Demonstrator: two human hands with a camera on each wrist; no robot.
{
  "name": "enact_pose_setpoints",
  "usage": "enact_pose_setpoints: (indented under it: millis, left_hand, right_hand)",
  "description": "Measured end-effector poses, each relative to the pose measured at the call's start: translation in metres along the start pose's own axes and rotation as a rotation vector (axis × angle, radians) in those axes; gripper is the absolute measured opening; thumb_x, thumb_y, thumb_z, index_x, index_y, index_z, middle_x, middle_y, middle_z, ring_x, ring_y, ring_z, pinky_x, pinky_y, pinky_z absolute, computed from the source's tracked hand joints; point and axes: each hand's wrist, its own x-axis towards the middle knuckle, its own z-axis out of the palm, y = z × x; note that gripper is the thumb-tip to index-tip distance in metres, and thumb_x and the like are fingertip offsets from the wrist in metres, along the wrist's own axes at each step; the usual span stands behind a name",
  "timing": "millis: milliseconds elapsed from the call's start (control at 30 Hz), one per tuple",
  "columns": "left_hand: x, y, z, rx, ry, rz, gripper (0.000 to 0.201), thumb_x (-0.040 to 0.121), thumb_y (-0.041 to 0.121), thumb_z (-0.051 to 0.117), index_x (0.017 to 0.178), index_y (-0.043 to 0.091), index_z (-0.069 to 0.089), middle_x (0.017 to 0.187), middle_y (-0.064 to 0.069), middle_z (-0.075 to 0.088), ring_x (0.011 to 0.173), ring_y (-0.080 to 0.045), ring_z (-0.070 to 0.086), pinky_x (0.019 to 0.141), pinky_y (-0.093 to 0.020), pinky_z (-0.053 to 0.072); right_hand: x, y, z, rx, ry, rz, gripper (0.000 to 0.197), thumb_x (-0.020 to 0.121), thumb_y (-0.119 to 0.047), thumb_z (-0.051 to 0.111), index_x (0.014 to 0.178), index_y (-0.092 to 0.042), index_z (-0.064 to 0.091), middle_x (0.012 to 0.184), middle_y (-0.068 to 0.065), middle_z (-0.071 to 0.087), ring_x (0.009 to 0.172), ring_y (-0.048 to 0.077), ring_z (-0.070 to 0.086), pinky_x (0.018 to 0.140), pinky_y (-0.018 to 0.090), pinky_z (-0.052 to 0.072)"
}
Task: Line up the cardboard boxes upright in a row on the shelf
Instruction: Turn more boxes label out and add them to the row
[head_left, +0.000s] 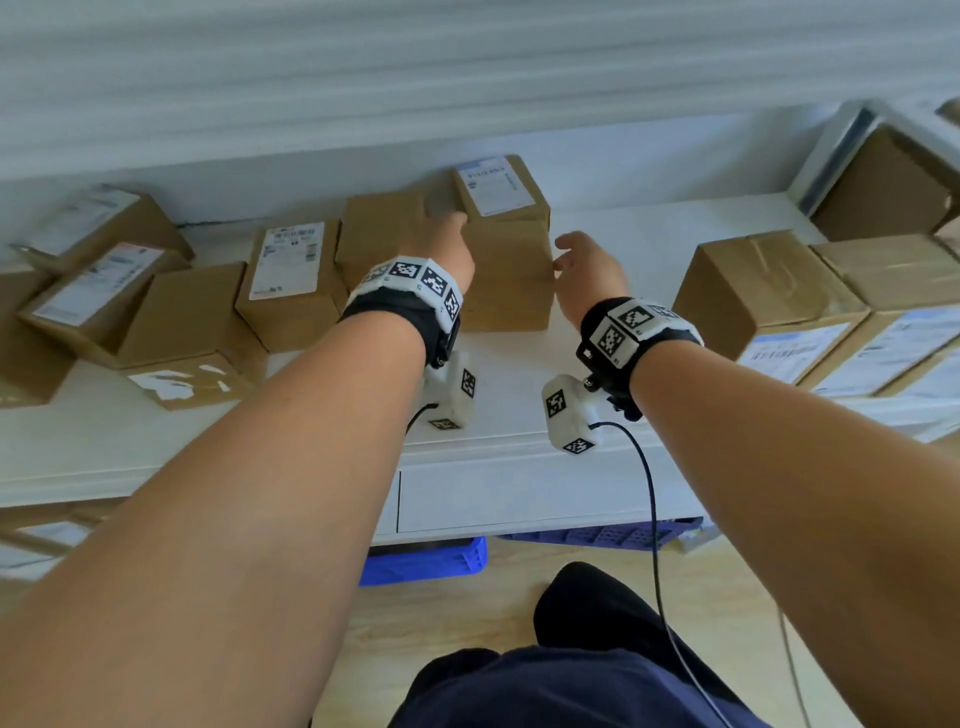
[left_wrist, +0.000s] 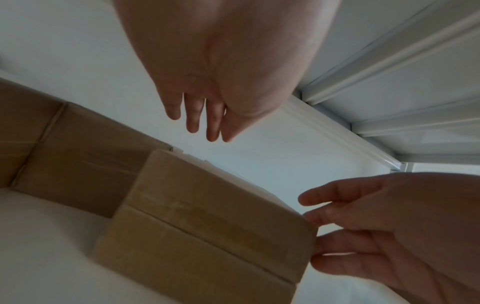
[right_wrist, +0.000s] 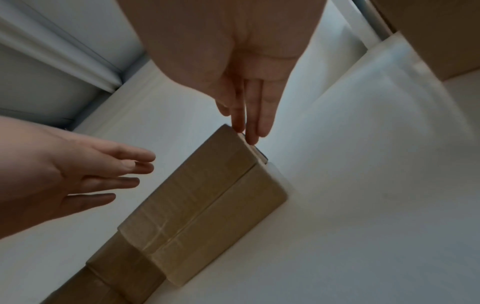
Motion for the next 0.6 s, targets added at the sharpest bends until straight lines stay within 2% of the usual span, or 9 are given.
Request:
enact_pose_setpoints:
  millis: [100,233,300,367,500,600]
  left_hand:
    - [0.005,0.001,-0.004,0.005,-0.008,-0.023,0.051,0.097,0.002,0.036,0.145,0.017,0.037,0.137,-0.010,0.051,0.118,-0.030,0.054,0.098,-0.038,0.046]
    - [0.013,0.007,-0.005,0.089,-0.006,-0.016,0.049,0.098,0.006,0.036,0.146,0.019,0.036,0.138,-0.009,0.051,0.119,-0.030,0.054,0.095,-0.037,0.044]
    - [0.019,0.010,-0.003,0.099,-0.018,-0.014,0.050,0.099,0.006,0.035,0.147,0.019,0.035,0.139,-0.008,0.051,0.118,-0.029,0.055,0.096,-0.038,0.045]
    - [0.025,0.013,-0.001,0.114,-0.024,-0.029,0.048,0.100,0.007,0.036,0.147,0.016,0.036,0.138,-0.009,0.051,0.119,-0.029,0.054,0.098,-0.038,0.046]
    - [0.043,0.016,0.004,0.148,-0.042,-0.063,0.038,0.101,0.015,0.035,0.137,0.010,0.047,0.133,-0.013,0.055,0.116,-0.032,0.056,0.100,-0.042,0.046]
    - [0.056,0.018,0.009,0.173,-0.045,-0.088,0.039,0.102,0.022,0.034,0.135,0.008,0.049,0.128,-0.013,0.059,0.112,-0.032,0.058,0.090,-0.037,0.047]
  right_hand:
    - [0.000,-0.007,0.007,0.072,-0.034,0.002,0.050,0.085,-0.002,0.031,0.127,-0.021,0.051,0.114,0.010,0.065,0.101,0.028,0.064,0.089,0.043,0.053]
    - [-0.001,-0.010,0.023,0.032,-0.100,-0.074,0.047,0.088,-0.005,0.034,0.127,-0.021,0.055,0.111,0.012,0.067,0.101,0.029,0.064,0.091,0.042,0.052]
    - [0.006,-0.008,0.023,0.031,-0.055,-0.062,0.044,0.089,-0.004,0.033,0.124,-0.019,0.055,0.109,0.012,0.067,0.096,0.027,0.063,0.084,0.037,0.052]
    - [0.017,-0.004,0.017,0.015,0.018,-0.032,0.040,0.089,-0.001,0.033,0.121,-0.015,0.053,0.111,0.010,0.063,0.090,0.025,0.059,0.074,0.032,0.047]
    - [0.045,0.005,0.009,-0.034,0.049,0.019,0.046,0.088,0.004,0.034,0.129,-0.013,0.046,0.131,0.007,0.053,0.110,0.024,0.056,0.080,0.027,0.042]
    - [0.064,0.002,0.011,-0.016,0.014,0.066,0.053,0.091,0.001,0.035,0.141,-0.017,0.038,0.142,0.005,0.046,0.124,0.023,0.050,0.089,0.027,0.040]
